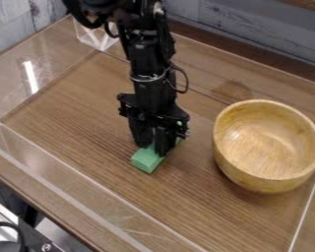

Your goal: Put the green block in the brown bowl

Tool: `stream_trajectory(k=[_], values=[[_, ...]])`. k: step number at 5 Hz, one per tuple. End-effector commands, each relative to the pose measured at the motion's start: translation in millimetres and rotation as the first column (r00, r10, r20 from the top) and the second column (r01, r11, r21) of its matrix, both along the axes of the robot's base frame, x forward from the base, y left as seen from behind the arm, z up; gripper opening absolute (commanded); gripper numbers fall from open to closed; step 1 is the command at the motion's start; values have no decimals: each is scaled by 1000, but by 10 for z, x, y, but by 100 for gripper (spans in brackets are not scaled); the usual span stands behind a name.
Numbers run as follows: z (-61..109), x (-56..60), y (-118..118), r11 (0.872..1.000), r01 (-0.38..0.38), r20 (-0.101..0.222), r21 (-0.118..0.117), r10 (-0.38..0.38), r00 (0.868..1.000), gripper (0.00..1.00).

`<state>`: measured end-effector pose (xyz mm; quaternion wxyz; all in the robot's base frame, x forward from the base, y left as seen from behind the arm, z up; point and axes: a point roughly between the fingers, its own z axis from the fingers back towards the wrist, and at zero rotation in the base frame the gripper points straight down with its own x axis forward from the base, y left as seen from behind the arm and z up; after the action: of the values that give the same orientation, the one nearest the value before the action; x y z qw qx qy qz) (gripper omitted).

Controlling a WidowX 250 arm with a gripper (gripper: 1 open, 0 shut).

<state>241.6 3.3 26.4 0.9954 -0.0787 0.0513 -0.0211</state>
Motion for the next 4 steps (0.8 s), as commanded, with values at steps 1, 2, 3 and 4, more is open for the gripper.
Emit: stream_trajectory(k=[1,2,3,4], values=[[73,4,-39,1000,11,17,-2,-11,1000,0],[77,-5,-43,1000,10,15,-3,-10,1000,0],[86,-13,-47,1000,9,13,-5,-9,1000,0],[92,-20,-53,1000,8,11,-6,-8,1000,0]])
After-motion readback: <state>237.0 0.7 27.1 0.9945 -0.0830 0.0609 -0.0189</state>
